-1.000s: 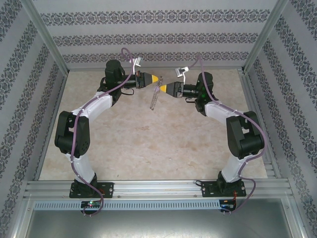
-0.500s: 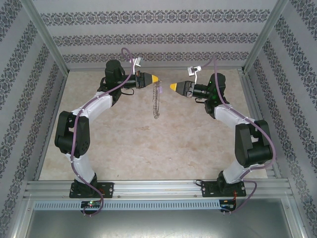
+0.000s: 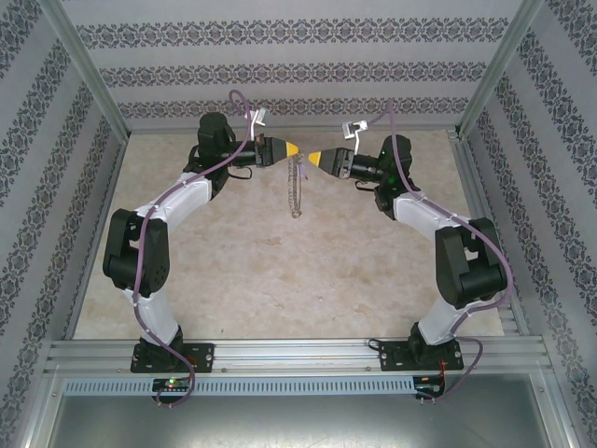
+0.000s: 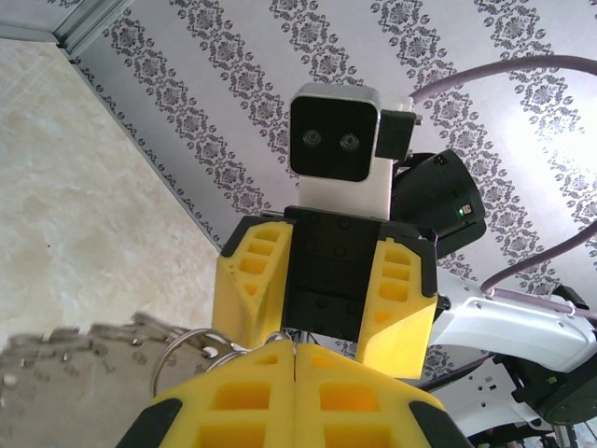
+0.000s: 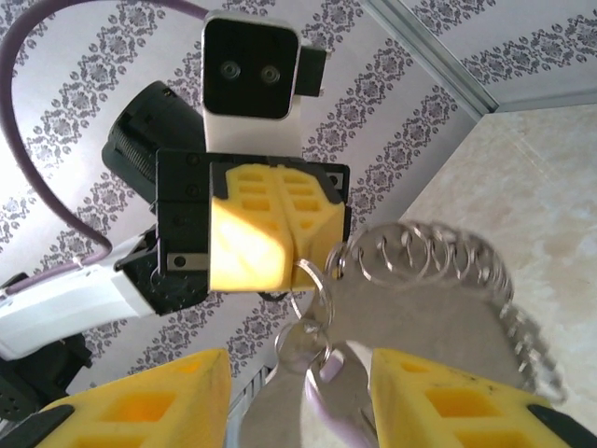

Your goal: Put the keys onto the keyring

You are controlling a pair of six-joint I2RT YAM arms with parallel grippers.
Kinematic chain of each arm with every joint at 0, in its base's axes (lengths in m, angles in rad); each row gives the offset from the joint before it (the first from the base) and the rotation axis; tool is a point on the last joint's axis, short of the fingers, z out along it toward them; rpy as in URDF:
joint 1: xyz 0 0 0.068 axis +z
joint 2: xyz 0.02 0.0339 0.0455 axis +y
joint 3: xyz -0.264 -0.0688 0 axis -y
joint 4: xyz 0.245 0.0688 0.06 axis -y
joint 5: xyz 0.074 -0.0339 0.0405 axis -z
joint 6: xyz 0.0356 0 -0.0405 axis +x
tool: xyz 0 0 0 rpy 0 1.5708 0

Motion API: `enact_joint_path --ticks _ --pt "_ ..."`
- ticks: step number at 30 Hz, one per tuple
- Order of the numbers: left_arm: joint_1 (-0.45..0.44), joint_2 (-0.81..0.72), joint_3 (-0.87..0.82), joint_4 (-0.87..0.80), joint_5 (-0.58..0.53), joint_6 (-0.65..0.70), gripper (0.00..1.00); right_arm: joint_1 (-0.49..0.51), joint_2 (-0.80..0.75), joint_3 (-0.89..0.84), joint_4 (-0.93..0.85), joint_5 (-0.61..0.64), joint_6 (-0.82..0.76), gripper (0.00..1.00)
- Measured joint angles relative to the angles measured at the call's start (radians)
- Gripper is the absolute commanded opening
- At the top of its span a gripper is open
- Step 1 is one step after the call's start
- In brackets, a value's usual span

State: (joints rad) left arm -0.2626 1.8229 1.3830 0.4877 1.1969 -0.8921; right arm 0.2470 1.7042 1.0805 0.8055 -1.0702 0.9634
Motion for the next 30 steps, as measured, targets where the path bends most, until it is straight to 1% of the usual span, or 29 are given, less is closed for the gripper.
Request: enact_joint_path --ticks 5,12,14,17,20,22,23,27,28,30 --pt "0.0 0.0 0.0 0.0 0.0 0.0 0.0 0.013 0.032 0.024 0.011 0.019 0.03 0.42" --pt "-0.006 0.0 0.0 0.0 0.0 0.0 0.0 0.031 0.04 0.044 0.019 0.032 0.052 0.39" --pt "-0.006 0.0 0.0 0.0 0.0 0.0 0.0 0.037 0.044 0.055 0.024 0.032 0.057 0.34" --pt "-0.006 0.0 0.0 0.0 0.0 0.0 0.0 0.043 0.052 0.065 0.032 0.031 0.063 0.25" --pt "-0.006 0.0 0.0 0.0 0.0 0.0 0.0 0.044 0.06 0.065 0.035 0.031 0.066 0.13" --pt "-0.006 0.0 0.0 0.0 -0.002 0.0 0.0 0.043 0.062 0.065 0.035 0.03 0.068 0.03" --pt "-0.005 0.0 0.0 0.0 -0.004 0.0 0.0 0.043 0.062 0.065 0.04 0.031 0.066 0.0" --pt "-0.004 0.0 0.0 0.0 -0.005 0.0 0.0 0.043 0.062 0.065 0.041 0.027 0.067 0.0" --pt "-0.004 0.0 0.0 -0.001 -0.005 0.001 0.05 0.043 0.062 0.065 0.041 0.027 0.067 0.0" --pt "-0.005 0.0 0.0 -0.016 -0.005 0.019 0.2 0.037 0.062 0.065 0.038 0.019 0.066 0.0"
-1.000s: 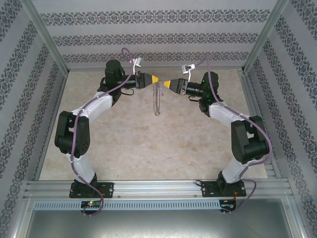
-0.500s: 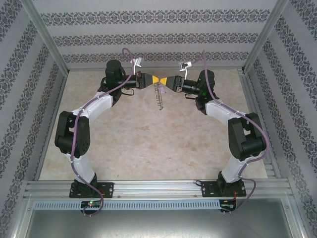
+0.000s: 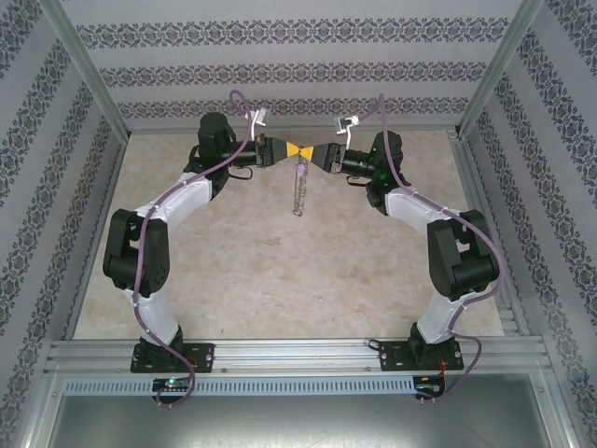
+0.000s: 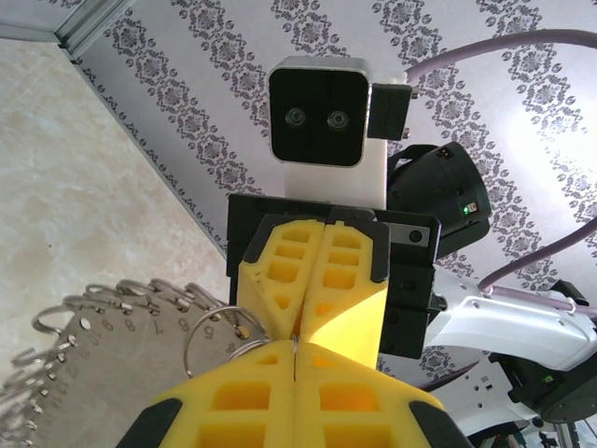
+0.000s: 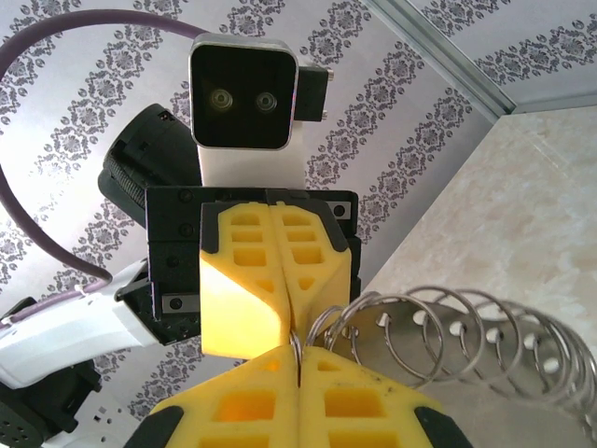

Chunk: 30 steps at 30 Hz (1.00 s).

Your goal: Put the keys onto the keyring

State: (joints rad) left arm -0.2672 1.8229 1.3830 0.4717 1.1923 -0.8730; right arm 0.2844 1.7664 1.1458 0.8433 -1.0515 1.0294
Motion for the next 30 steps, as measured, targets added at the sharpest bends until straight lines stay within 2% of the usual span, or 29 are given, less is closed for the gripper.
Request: enact_joint_path --ticks 4,6,11,16,20,30 --pt "0.0 -0.001 0.024 -0.124 -0.011 0.098 0.42 -0.016 0.018 0.016 -0.026 -0.036 -0.011 0.0" --pt "0.001 -0.003 0.054 -0.223 -0.019 0.172 0.47 -0.029 0.036 0.033 -0.041 -0.061 -0.014 0.0" --pt "0.001 -0.015 0.152 -0.484 -0.031 0.375 0.51 -0.064 0.073 0.066 -0.059 -0.126 -0.014 0.0" --pt "0.001 -0.017 0.224 -0.672 -0.041 0.527 0.48 -0.079 0.088 0.086 -0.077 -0.177 -0.024 0.0" --pt "0.001 -0.001 0.269 -0.761 -0.039 0.596 0.33 -0.079 0.088 0.103 -0.098 -0.208 -0.043 0.0" --pt "-0.002 0.086 0.33 -0.845 -0.021 0.65 0.3 -0.079 0.088 0.121 -0.116 -0.233 -0.064 0.0"
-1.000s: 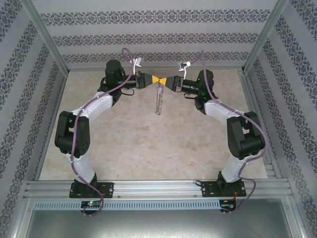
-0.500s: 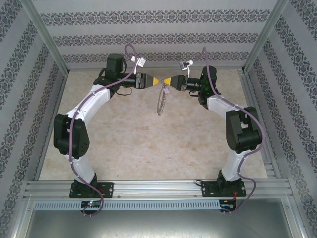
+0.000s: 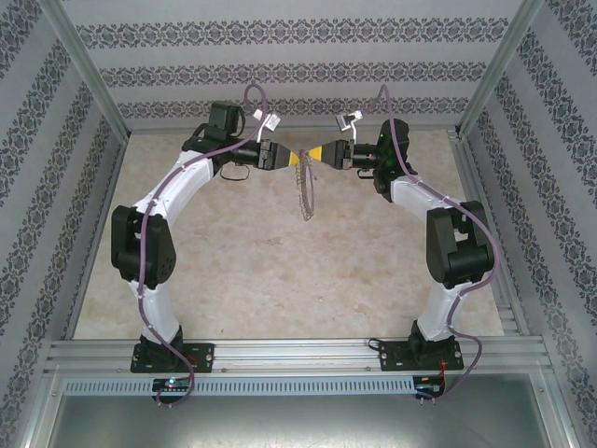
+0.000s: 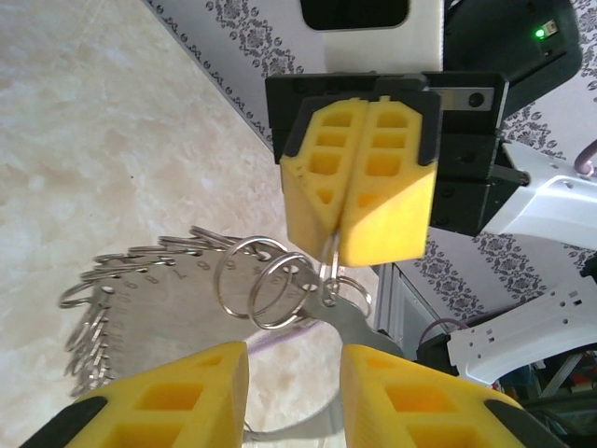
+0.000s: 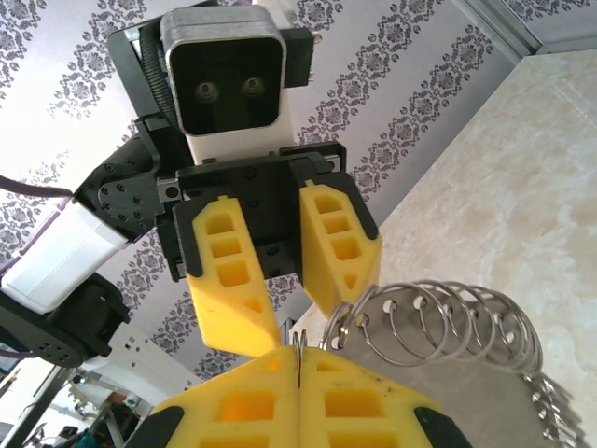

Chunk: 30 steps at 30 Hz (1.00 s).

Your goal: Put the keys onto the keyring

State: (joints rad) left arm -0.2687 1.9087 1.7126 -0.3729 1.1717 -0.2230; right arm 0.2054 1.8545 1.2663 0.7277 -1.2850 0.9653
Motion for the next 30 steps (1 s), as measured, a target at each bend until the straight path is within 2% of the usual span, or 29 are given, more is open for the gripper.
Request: enact_joint_path --ticks 4,12,20,30 --pt "-0.002 0.004 0.005 -0.014 -0.001 0.009 0.3 0.0 0.0 0.001 -0.003 0.0 -0.001 0.0" --pt "-0.005 0.0 0.035 -0.082 -0.017 0.06 0.39 0.0 0.0 0.001 -0.003 0.0 -0.006 0.0" --pt "-0.006 0.0 0.119 -0.123 0.013 0.075 0.35 0.004 0.0 0.001 -0.006 0.0 -0.008 0.0" --pt "-0.02 0.001 0.127 -0.141 0.031 0.078 0.35 0.033 0.002 0.002 -0.006 0.0 -0.008 0.0"
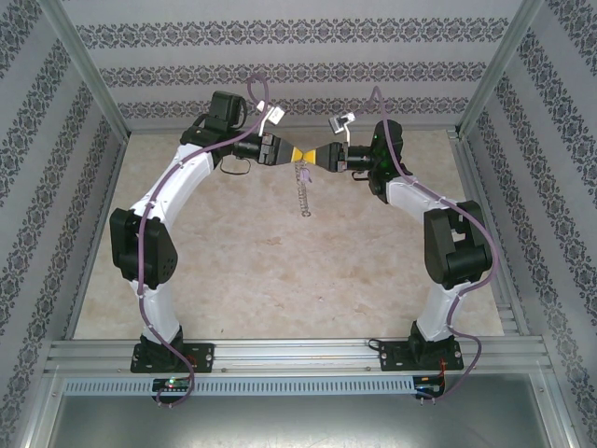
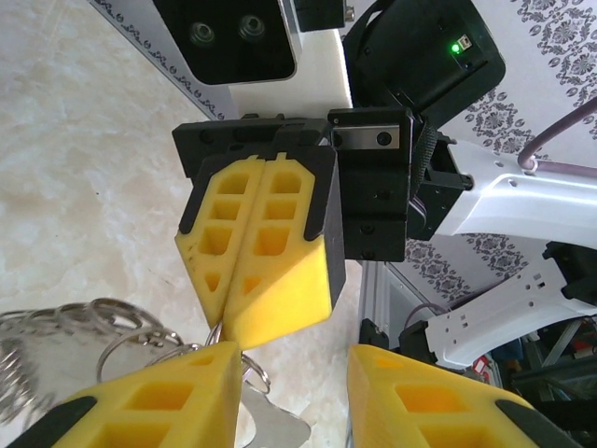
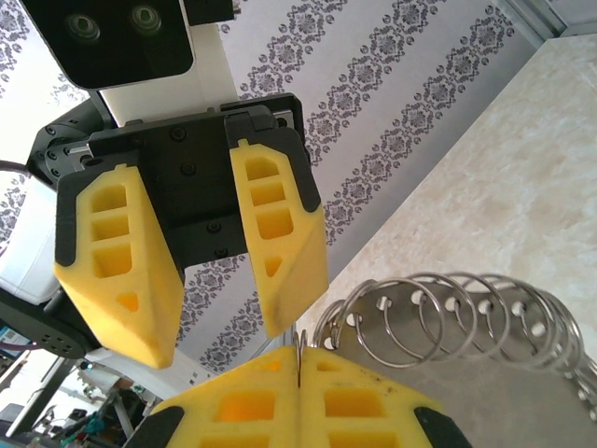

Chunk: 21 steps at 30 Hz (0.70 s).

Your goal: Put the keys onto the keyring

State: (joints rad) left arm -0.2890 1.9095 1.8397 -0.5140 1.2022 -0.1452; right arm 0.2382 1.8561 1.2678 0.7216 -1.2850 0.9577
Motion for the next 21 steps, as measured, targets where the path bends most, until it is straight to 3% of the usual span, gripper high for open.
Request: enact_joint_path --ticks 21 --pt "0.001 0.006 0.003 -0.015 -0.009 0.03 0.34 0.002 0.0 0.003 -0.001 0.0 -0.015 0.0"
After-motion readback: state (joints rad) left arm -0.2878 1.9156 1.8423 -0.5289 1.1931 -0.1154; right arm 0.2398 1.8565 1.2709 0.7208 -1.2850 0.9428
